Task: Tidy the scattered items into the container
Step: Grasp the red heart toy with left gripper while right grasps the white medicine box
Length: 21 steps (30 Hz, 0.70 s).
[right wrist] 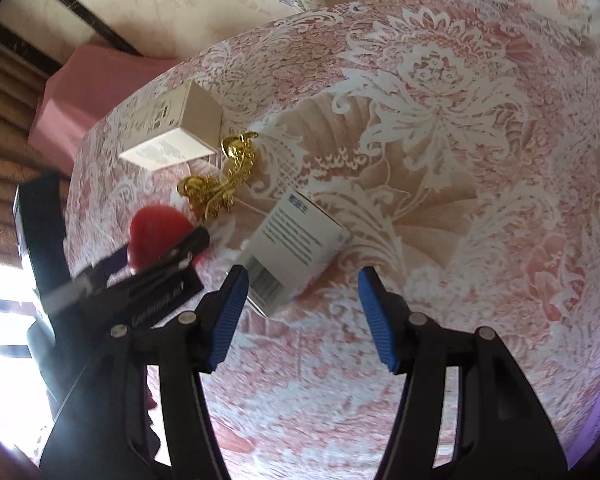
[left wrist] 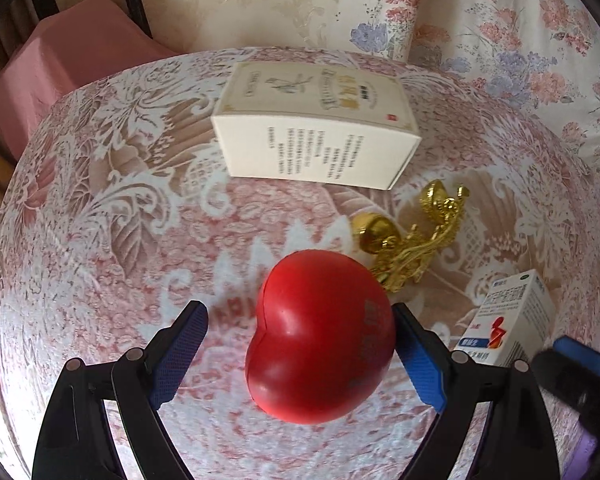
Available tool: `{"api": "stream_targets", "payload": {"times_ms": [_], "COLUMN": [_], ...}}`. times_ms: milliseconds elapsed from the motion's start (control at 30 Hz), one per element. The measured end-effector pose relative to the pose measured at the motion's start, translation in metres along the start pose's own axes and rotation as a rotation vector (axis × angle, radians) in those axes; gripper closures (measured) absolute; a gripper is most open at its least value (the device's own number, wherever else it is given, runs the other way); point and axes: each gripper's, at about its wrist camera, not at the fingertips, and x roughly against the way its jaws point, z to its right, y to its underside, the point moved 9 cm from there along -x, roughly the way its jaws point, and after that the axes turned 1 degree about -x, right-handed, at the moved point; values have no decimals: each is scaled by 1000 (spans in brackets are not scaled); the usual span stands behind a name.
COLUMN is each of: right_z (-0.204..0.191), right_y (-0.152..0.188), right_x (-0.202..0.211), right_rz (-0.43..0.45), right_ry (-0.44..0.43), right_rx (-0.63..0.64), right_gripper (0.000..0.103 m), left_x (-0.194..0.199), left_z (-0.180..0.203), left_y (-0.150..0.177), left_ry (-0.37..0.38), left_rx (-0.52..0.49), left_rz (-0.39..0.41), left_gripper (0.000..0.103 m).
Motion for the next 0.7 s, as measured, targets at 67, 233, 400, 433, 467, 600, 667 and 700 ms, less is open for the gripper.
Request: {"api": "stream_targets", "payload": {"times_ms": [67, 233, 400, 433, 467, 600, 667, 700], "right_z": [-3, -4, -9, -10, -13, -20, -18, -17], "right_y": [-2, -1, -5, -6, -7, -12, -11, -10], "right_x": [-5, -18, -23, -24, -24, -24, -27, -29], "right_rz": [-11, -35, -39, -44, -45, -34, -39, -42], "right_ry": [-13, 4, 7, 7, 3, 5, 29, 42], "right_rx": [-29, -102, -131, -137, -142, -138, -131, -127], "right_gripper": [43, 39, 36, 36, 36, 36, 36, 36], "left_x": [0, -1, 2, 1, 1, 0, 1, 2], "left_z": [-4, -10, -17, -18, -17, -14, -12, -11], "left_y": [1, 1, -1, -2, -3, -5, -3, -3], "left_ry": [0, 9, 21, 22, 24, 23, 23, 24], "left_rx": [-7, -11, -6, -5, -4, -13, -13, -12], "left_rz": [-1, 8, 20, 20, 20, 18, 21, 22], "left_gripper": [11, 11, 11, 11, 11, 11, 11, 12]}}
